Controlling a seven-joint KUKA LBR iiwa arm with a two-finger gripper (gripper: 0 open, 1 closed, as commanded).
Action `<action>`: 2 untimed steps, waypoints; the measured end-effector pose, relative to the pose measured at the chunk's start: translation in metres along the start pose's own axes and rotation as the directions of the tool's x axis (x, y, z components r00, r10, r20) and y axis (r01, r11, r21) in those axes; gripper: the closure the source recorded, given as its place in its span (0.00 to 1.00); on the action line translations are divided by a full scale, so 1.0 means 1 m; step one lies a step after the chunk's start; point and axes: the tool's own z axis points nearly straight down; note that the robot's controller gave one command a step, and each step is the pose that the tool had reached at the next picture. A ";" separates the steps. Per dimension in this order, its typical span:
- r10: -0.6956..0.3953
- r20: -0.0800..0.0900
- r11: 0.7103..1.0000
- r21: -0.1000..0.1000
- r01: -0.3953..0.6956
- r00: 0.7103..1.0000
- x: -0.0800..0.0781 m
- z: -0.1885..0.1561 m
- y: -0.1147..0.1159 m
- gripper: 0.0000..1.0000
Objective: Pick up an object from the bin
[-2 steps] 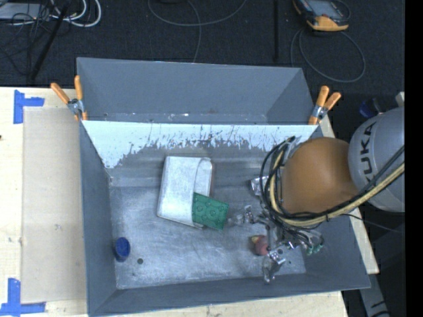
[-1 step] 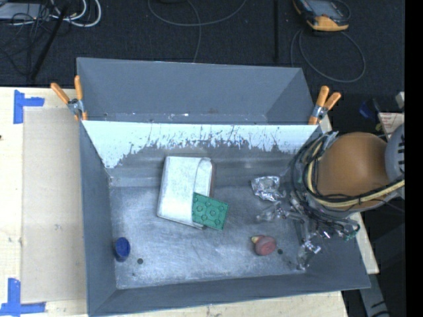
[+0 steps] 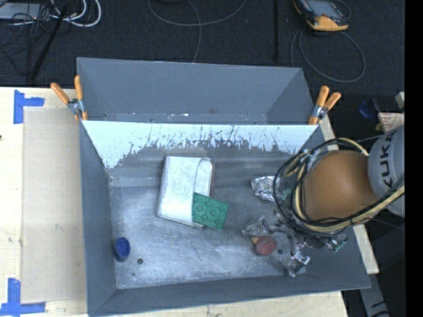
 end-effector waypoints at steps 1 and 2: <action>0.008 -0.013 1.000 -0.014 -0.008 1.000 0.003 0.001 0.004 1.00; 0.030 -0.014 0.999 -0.014 -0.031 0.999 -0.015 -0.130 0.013 1.00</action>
Offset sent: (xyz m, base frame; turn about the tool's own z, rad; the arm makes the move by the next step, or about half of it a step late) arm 0.0000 0.0000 0.0000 0.0000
